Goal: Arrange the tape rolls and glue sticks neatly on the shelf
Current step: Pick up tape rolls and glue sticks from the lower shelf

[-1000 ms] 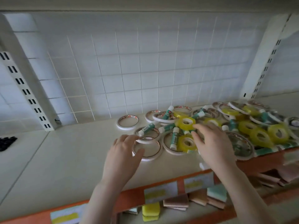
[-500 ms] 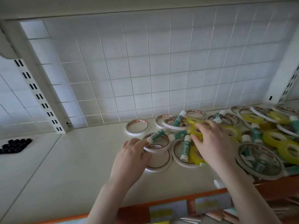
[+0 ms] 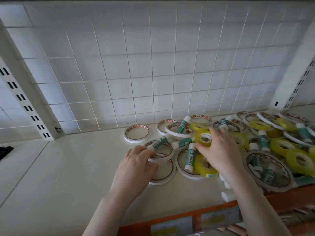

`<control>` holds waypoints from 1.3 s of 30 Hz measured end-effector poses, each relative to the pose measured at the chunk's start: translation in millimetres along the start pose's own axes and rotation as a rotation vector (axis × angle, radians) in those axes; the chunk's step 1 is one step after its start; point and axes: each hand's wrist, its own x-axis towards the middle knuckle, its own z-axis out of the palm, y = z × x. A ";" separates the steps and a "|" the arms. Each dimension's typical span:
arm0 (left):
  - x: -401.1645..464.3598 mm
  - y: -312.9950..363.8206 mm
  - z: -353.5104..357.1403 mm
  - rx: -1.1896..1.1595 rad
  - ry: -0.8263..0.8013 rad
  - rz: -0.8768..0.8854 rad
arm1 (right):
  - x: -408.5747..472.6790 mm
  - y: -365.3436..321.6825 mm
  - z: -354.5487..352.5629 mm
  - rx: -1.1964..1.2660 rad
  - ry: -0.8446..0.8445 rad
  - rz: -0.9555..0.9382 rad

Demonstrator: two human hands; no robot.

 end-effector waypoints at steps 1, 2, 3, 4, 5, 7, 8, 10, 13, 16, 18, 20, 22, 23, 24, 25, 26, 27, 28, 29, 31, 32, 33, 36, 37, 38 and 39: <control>-0.1 0.1 0.2 0.001 -0.001 0.001 | -0.1 -0.2 -0.9 0.002 -0.001 0.005; -0.3 0.0 0.3 0.002 -0.001 0.002 | -0.7 -0.3 -2.4 0.010 -0.008 0.010; -0.5 -0.1 0.1 0.003 -0.002 0.003 | -2.0 0.0 -4.3 0.019 -0.016 0.011; -0.7 -0.2 -0.3 0.005 -0.007 0.004 | -3.5 0.8 -6.4 0.027 -0.025 0.011; -0.7 -0.1 -0.9 0.010 -0.012 0.006 | -5.2 2.2 -8.1 0.033 -0.030 0.007; -0.7 1.4 -3.1 0.022 -0.013 0.013 | -8.3 6.3 -11.2 0.051 -0.030 -0.005; -0.6 2.8 -4.5 0.025 -0.012 0.019 | -9.8 8.7 -12.5 0.060 -0.022 -0.013; 0.1 6.3 -7.3 0.026 -0.019 0.035 | -12.8 14.0 -14.6 0.062 0.000 -0.038; 3.2 11.3 -11.6 0.040 -0.038 0.070 | -18.0 22.4 -19.6 0.090 0.031 -0.037; 12.9 18.9 -13.6 0.051 -0.036 0.132 | -24.4 31.2 -26.5 0.108 0.055 -0.046; 23.3 26.7 -11.4 0.072 -0.047 0.164 | -28.7 36.5 -31.4 0.108 0.062 -0.046; 36.5 34.5 -7.1 0.079 -0.053 0.175 | -32.5 41.7 -35.2 0.101 0.073 -0.043; 50.4 41.6 -1.6 0.093 -0.071 0.182 | -34.9 46.3 -38.3 0.101 0.085 -0.041; 57.5 45.1 1.6 0.111 -0.084 0.197 | -35.7 48.2 -39.7 0.107 0.088 -0.040; 63.7 47.9 4.6 0.135 -0.102 0.215 | -36.4 49.8 -40.8 0.116 0.089 -0.041; 70.0 51.3 7.6 0.160 -0.122 0.231 | -36.9 51.2 -41.9 0.121 0.090 -0.041; 75.5 53.9 10.5 0.182 -0.144 0.241 | -37.3 53.0 -42.4 0.125 0.092 -0.041; 80.8 56.3 13.3 0.195 -0.166 0.247 | -37.6 54.6 -43.1 0.127 0.093 -0.039; 86.0 58.1 16.0 0.194 -0.187 0.245 | -38.0 56.7 -43.3 0.130 0.093 -0.035; 91.3 59.9 18.0 0.174 -0.202 0.232 | -38.2 58.6 -43.9 0.131 0.094 -0.033; 103.9 61.8 21.4 0.117 -0.222 0.182 | -38.0 62.8 -44.7 0.127 0.089 -0.029; 110.8 62.1 23.6 0.106 -0.232 0.155 | -37.7 65.2 -45.0 0.126 0.086 -0.028; 117.8 62.6 26.5 0.110 -0.242 0.133 | -37.4 67.1 -45.2 0.123 0.085 -0.027; 134.8 67.1 36.6 0.148 -0.283 0.107 | -35.4 71.5 -44.8 0.124 0.094 -0.023; 139.0 69.5 40.7 0.157 -0.292 0.108 | -35.0 72.1 -44.7 0.125 0.097 -0.026; 142.9 72.1 44.8 0.166 -0.299 0.108 | -34.8 72.9 -44.4 0.125 0.099 -0.027; 146.1 74.3 48.8 0.177 -0.302 0.106 | -34.5 73.2 -44.4 0.123 0.103 -0.031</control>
